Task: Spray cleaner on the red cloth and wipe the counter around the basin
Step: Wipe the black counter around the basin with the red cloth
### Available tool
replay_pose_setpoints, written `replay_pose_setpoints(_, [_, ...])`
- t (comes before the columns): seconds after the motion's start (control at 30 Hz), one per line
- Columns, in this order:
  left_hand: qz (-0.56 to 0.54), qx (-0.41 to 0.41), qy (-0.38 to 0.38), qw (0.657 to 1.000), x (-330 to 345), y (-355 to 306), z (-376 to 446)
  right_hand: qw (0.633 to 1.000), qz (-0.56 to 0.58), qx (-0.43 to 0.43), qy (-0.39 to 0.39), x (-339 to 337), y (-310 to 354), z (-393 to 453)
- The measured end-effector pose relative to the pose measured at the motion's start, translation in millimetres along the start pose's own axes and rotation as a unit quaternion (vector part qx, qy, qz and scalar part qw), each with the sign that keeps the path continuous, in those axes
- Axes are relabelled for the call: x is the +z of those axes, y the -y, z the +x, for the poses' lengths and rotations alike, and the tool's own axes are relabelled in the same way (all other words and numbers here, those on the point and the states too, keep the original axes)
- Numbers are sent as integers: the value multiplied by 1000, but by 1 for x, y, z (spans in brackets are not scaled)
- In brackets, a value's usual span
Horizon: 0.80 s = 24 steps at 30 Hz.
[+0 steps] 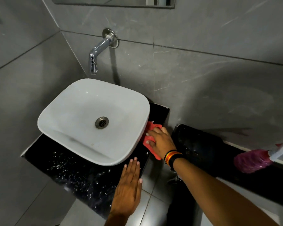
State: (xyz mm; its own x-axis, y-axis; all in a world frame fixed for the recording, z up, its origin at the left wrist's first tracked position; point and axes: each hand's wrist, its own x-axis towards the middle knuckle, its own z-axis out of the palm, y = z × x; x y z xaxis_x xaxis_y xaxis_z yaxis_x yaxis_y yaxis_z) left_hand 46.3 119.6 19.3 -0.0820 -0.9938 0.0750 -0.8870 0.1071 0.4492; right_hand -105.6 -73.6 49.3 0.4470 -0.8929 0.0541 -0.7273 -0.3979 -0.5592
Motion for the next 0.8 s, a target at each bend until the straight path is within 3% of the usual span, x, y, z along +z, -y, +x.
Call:
replay_pose_setpoints(0.57, [26,-112,-33,993,-53,46,-86,995,14,-71,66,64,119,-124])
replay_pose_setpoints(0.8, [40,-152,-18,987,-57,56,-117,996,22,29,79,89,169,-143])
